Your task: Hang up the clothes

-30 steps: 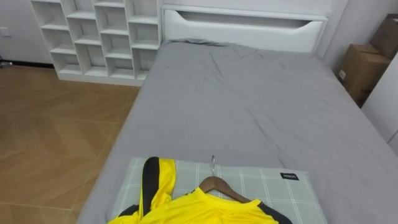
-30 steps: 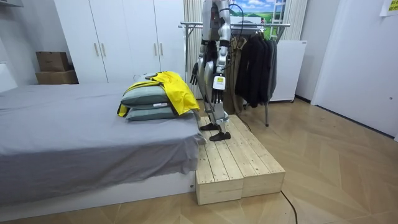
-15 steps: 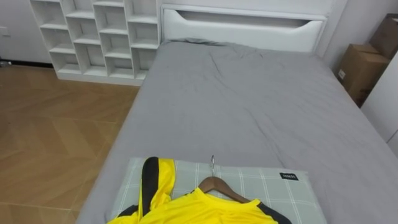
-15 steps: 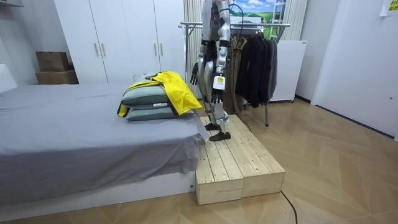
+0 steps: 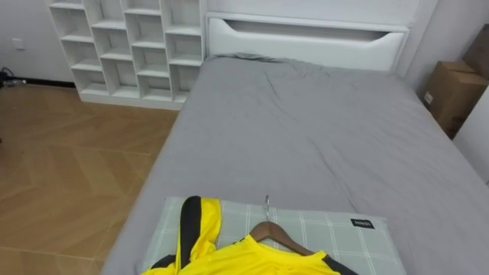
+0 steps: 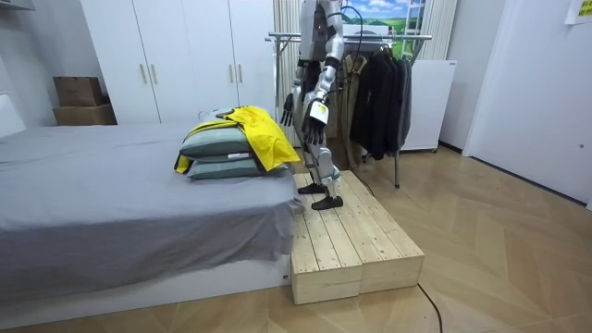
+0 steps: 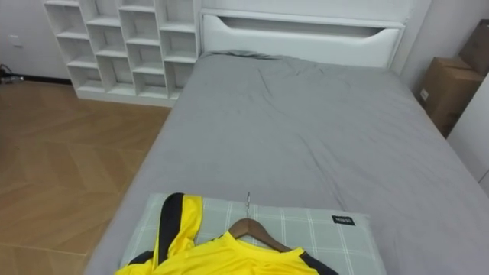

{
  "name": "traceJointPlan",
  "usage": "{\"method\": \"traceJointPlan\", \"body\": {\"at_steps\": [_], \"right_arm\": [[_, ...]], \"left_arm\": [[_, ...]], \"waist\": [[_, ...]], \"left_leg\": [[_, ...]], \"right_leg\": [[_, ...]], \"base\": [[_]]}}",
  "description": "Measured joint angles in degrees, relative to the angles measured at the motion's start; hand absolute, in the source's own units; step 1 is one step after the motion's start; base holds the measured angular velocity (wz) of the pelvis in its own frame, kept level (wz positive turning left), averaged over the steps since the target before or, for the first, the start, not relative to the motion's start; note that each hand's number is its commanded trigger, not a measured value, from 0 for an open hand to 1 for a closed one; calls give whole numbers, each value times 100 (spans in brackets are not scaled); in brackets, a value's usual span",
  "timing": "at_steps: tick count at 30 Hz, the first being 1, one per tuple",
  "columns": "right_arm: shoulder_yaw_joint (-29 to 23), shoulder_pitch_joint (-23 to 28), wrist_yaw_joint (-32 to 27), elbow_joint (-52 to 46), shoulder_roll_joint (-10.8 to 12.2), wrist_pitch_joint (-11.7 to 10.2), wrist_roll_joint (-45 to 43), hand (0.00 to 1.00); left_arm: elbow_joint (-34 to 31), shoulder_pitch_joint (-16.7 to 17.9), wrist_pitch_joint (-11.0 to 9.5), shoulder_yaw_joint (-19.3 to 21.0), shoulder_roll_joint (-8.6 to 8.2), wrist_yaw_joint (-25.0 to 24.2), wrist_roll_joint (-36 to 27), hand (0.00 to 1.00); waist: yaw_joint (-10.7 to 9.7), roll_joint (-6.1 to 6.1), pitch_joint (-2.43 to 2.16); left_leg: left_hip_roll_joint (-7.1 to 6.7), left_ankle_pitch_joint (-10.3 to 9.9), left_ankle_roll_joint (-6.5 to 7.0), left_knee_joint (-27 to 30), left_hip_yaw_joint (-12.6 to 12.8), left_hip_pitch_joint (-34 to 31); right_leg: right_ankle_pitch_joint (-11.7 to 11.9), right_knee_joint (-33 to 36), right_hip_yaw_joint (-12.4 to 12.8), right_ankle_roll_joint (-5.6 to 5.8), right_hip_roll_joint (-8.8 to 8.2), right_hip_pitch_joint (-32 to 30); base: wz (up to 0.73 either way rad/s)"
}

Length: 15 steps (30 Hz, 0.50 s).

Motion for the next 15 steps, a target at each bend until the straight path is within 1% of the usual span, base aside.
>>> {"method": "traceJointPlan", "body": {"at_steps": [2, 4, 5, 7, 8, 10, 12, 14, 15], "right_arm": [[-36, 13, -40, 1, -20, -42, -85, 0], [-158, 21, -144, 1, -22, -71, -283, 0], [-165, 19, -167, 1, -23, -92, -320, 0], [-171, 41, -223, -50, -22, -169, -409, 0], [-172, 67, -228, -92, -23, -173, -414, 0], [-172, 101, -225, -114, -33, -193, -414, 0], [-173, 103, -219, -117, -38, -193, -418, 0], [-183, 102, -216, -116, -40, -176, -407, 0], [-195, 100, -215, -118, -42, -165, -414, 0]], "left_arm": [[-224, 55, -20, 11, 7, 186, 58, 0], [-778, 125, -43, 14, 7, 453, 266, 0], [-879, 126, -89, 13, 11, 546, 323, 0], [-1122, 115, -324, -1, 38, 892, 535, 0], [-1184, 115, -339, -2, 40, 955, 597, 0], [-1260, 84, -438, -12, 49, 1197, 882, 0], [-1301, 74, -454, -1, 55, 1360, 1128, 0], [-1458, 77, -454, -11, 57, 1516, 1335, 0], [-1648, 93, -452, -13, 57, 1607, 1485, 0]], "waist": [[-5, 16, -3], [2, 5, -6], [6, 3, -8], [3, 1, -10], [-2, 0, -11], [-12, -3, -13], [-13, -7, -18], [-19, -8, -20], [-18, -5, -23]], "left_leg": [[-1, 0, 0, 31, -25, 0], [-6, 3, -1, 34, -76, -5], [-7, 4, -1, 35, -76, -2], [-13, 14, -3, 34, -79, 18], [-14, 15, -3, 34, -95, 20], [-23, 15, -2, 28, -110, 22], [-28, 14, -2, 11, -124, -1], [-31, 14, -1, 5, -137, -18], [-32, 14, -1, 14, -152, -23]], "right_leg": [[-1, -1, -40, 2, -5, 11], [-2, 0, -43, 3, -12, 10], [-4, -1, -43, 6, -13, 14], [-5, -1, -36, 8, -18, 35], [-6, -1, -35, 9, -19, 38], [-7, 0, -32, 10, -22, 35], [-7, -1, -36, 10, -21, 17], [-7, -1, -35, 10, -22, 3], [-7, 4, -44, 10, -22, 4]], "base": [[8], [10], [0], [0], [0], [0], [0], [3], [7]]}}
